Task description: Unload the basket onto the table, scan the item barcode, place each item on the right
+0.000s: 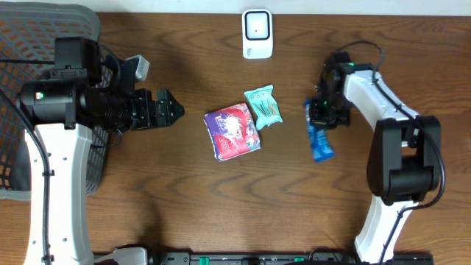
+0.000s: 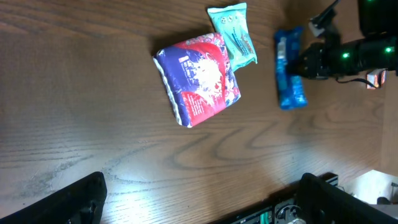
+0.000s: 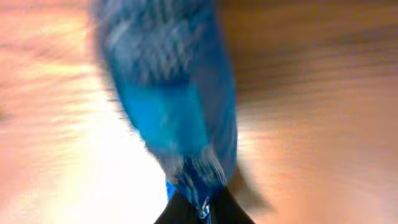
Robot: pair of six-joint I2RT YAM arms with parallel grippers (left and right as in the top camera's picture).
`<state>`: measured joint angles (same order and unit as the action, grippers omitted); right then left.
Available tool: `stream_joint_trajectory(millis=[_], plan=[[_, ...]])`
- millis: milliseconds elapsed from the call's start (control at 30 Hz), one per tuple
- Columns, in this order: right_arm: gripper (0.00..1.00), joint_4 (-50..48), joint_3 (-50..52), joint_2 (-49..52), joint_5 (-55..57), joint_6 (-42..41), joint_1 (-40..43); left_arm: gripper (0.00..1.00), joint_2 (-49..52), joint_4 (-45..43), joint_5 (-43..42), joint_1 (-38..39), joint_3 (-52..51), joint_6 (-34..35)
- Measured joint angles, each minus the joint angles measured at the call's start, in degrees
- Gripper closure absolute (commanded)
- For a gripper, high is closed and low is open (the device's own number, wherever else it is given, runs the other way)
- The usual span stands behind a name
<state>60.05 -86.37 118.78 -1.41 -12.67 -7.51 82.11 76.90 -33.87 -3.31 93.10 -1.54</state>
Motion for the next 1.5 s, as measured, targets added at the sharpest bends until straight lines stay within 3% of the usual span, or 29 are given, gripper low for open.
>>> stream_joint_trajectory(millis=[233, 400, 533, 567, 633, 667, 700, 900, 1100, 1300, 1500], plan=[[0.99, 1.0, -0.9, -2.7, 32.3, -9.2, -9.2, 0.02, 0.0, 0.0, 0.0, 0.0, 0.0, 0.0], [0.96, -0.7, 1.7, -0.2, 41.2, -15.4, -13.3, 0.02, 0.0, 0.0, 0.0, 0.0, 0.0, 0.0], [0.77, -2.6, 2.5, 3.8, 38.9, -18.4, -15.3, 0.02, 0.0, 0.0, 0.0, 0.0, 0.0, 0.0], [0.65, -2.9, 2.6, 4.2, 37.8, -18.5, -15.8, 0.02, 0.0, 0.0, 0.0, 0.0, 0.0, 0.0], [0.26, -3.2, 2.6, 4.4, 34.7, -18.6, -17.2, 0.02, 0.0, 0.0, 0.0, 0.0, 0.0, 0.0], [0.12, -2.4, 2.1, 4.4, 33.7, -18.3, -18.0, 0.02, 0.0, 0.0, 0.0, 0.0, 0.0, 0.0], [0.09, -1.1, 1.2, 4.3, 33.3, -18.2, -18.6, 0.02, 0.0, 0.0, 0.0, 0.0, 0.0, 0.0], [0.1, 10.6, -12.3, 4.3, 28.3, -15.8, -18.6, 0.02, 0.0, 0.0, 0.0, 0.0, 0.0, 0.0], [0.11, 15.1, -25.9, 3.9, 15.1, -3.5, -8.4, 0.02, 0.0, 0.0, 0.0, 0.0, 0.0, 0.0], [0.17, 14.7, -21.5, 3.8, -10.1, 12.4, 5.9, 0.02, 0.0, 0.0, 0.0, 0.0, 0.0, 0.0], [0.23, 5.7, -8.3, 3.8, -24.7, 18.7, 13.3, 0.02, 0.0, 0.0, 0.0, 0.0, 0.0, 0.0]])
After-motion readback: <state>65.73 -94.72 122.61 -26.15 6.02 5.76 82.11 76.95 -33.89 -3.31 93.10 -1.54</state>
